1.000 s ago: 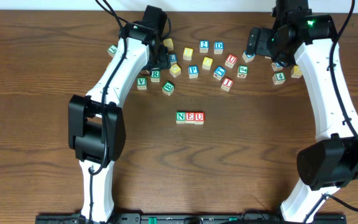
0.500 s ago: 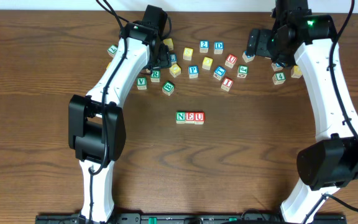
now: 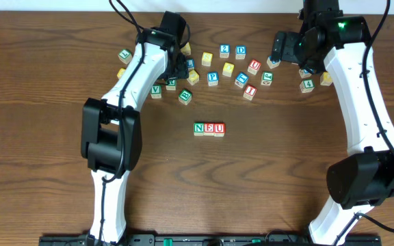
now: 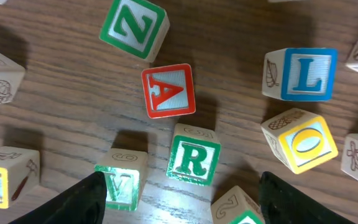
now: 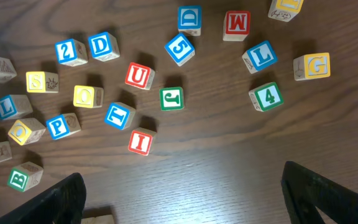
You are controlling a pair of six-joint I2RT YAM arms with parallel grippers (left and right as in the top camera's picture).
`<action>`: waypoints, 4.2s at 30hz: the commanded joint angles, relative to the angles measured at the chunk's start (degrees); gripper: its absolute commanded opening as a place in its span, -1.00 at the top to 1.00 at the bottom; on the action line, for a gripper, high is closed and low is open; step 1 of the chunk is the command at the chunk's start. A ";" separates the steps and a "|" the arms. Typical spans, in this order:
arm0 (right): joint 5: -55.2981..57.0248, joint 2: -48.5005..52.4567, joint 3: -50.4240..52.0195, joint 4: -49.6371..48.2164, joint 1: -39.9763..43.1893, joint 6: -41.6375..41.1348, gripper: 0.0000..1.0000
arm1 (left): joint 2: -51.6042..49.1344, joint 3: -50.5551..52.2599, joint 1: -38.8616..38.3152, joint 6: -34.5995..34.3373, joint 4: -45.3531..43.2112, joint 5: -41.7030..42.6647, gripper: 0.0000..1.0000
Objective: Spell out NEURIPS
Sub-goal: 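Lower the left gripper over the green R block in the cluster, then grasp the green R block with the left gripper and carry it right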
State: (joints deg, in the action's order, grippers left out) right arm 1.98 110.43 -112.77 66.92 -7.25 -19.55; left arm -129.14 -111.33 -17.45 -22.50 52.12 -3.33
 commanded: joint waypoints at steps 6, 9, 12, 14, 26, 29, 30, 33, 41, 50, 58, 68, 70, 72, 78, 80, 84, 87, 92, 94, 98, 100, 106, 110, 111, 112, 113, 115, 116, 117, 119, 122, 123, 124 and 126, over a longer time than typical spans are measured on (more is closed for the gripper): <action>0.70 0.59 -1.09 0.24 0.28 -0.76 -0.90 | -1.33 0.11 0.07 0.17 -0.90 -0.35 -0.43; 0.70 0.59 -1.09 0.42 0.28 -0.79 -0.90 | -2.32 0.11 0.00 0.15 -1.49 -0.28 -0.36; 0.70 0.59 -1.09 0.83 0.28 -0.79 -0.91 | -3.45 0.11 -0.04 0.15 -1.84 0.35 -0.28; 0.70 0.59 -1.09 1.01 0.28 -0.79 -0.90 | -4.00 0.13 -0.04 0.17 -1.92 1.22 -0.22; 0.70 0.59 -1.09 1.05 0.28 -0.79 -0.89 | -4.52 1.09 -0.07 0.81 -3.26 1.25 -0.18; 0.70 0.59 -1.09 1.07 0.28 -0.79 -0.89 | -4.61 2.03 -0.11 1.33 -4.28 1.27 -0.18; 0.70 0.59 -1.09 1.07 0.28 -0.79 -0.89 | -4.61 2.47 -0.15 1.77 -4.79 1.29 -0.17; 0.70 0.59 -1.09 1.05 0.28 -0.79 -0.89 | -4.61 3.39 -0.15 2.75 -6.25 1.29 -0.08; 0.70 0.59 -1.09 1.22 0.28 -0.79 -0.89 | -4.61 3.98 -0.15 2.73 -7.06 1.20 0.06; 0.70 0.59 -1.09 1.27 0.28 -0.79 -0.89 | -4.59 3.96 -0.15 2.73 -7.48 1.20 0.33; 0.70 0.59 -1.09 1.27 0.28 -0.79 -0.91 | -3.78 2.99 -0.15 2.75 -5.66 1.20 0.34; 2.45 0.59 -1.09 1.01 0.28 -0.79 -0.96 | 4.55 1.92 -1.60 2.75 -4.20 1.27 0.34; 2.47 0.59 -1.09 0.81 0.31 -0.79 -0.95 | 6.51 1.92 -2.78 2.71 -3.98 1.42 0.34; 2.49 0.59 -1.09 0.55 0.31 -0.79 -0.96 | 7.76 1.92 -4.26 2.69 -3.56 1.42 0.34; 5.75 0.59 -1.09 -0.42 0.50 -0.81 -0.96 | 8.46 2.12 -10.58 -0.96 -1.11 4.63 0.34; 6.84 0.59 -1.09 -0.61 0.94 -1.31 -0.96 | 8.46 2.36 -12.85 -2.71 -0.76 5.70 0.34; 7.15 0.59 -1.09 -1.57 3.58 -2.10 -0.96 | 8.37 2.36 -18.45 -6.05 -1.01 5.60 0.34; 7.13 0.59 -1.09 -2.03 6.51 -2.78 -0.98 | 7.98 2.36 -21.66 -8.41 -0.74 5.44 0.34; 6.21 0.59 -1.09 -1.97 11.69 -4.02 -0.97 | 6.49 2.36 -24.63 -9.60 -0.70 5.22 0.34; 4.94 0.59 -1.09 -1.68 13.62 -4.00 -0.97 | 5.40 2.40 -25.51 -10.08 -0.39 5.25 0.34; 3.19 0.59 -1.09 -0.48 16.28 -4.00 -0.97 | 3.17 3.76 -26.51 -13.70 -0.33 5.20 0.34; 3.23 0.59 -1.09 0.20 16.72 -3.98 -0.97 | 2.03 4.35 -26.71 -15.41 -0.31 5.27 0.34; 3.21 0.59 -1.09 1.14 16.35 -3.98 -0.97 | -1.70 4.37 -26.77 -17.07 -2.16 5.55 0.32; 3.21 0.59 -1.09 1.66 16.13 -3.98 -0.98 | -3.54 4.37 -26.77 -17.09 -2.51 7.02 0.31; 3.21 0.59 -1.09 1.70 16.15 -3.98 -0.97 | -3.63 4.37 -26.77 -17.07 -2.54 7.26 0.31; 3.23 0.59 -1.09 1.79 16.15 -3.98 -0.97 | -3.65 4.37 -26.77 -17.07 -2.54 7.23 0.23; 3.23 0.59 -1.09 1.90 16.15 -3.98 -0.97 | -3.63 4.37 -26.77 -17.07 -2.67 7.23 0.22; 3.23 0.59 -1.09 2.05 16.15 -3.96 -0.98 | -3.63 4.37 -26.77 -17.07 -2.93 7.45 0.14; 3.23 0.59 -1.09 2.10 16.15 -3.96 -0.98 | -3.63 4.37 -26.77 -17.07 -2.93 7.48 0.10; 3.23 0.59 -1.09 2.12 16.15 -3.98 -0.98 | -3.63 4.37 -26.77 -17.07 -2.93 7.48 0.04; 3.23 0.59 -1.09 2.12 16.15 -3.98 -0.97 | -3.63 4.37 -26.77 -17.07 -2.95 7.85 0.03; 3.23 0.59 -1.09 2.12 16.15 -3.98 -0.98 | -3.58 4.28 -26.77 -17.03 -2.97 9.29 0.03; 3.23 0.59 -1.09 2.14 16.15 -3.98 -0.98 | -3.39 4.22 -26.75 -17.00 -2.95 9.35 0.02; 3.23 0.59 -1.09 2.16 16.15 -3.96 -0.98 | -3.13 4.13 -26.71 -16.98 -2.95 9.35 0.03; 3.23 0.59 -1.09 2.32 16.15 -3.98 -0.98 | -2.38 3.91 -26.73 -16.22 -2.95 9.35 0.02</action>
State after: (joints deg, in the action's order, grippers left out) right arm 5.32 110.48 -112.79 68.93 9.30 -22.63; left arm -132.14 -107.31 -44.10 -39.20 49.04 5.32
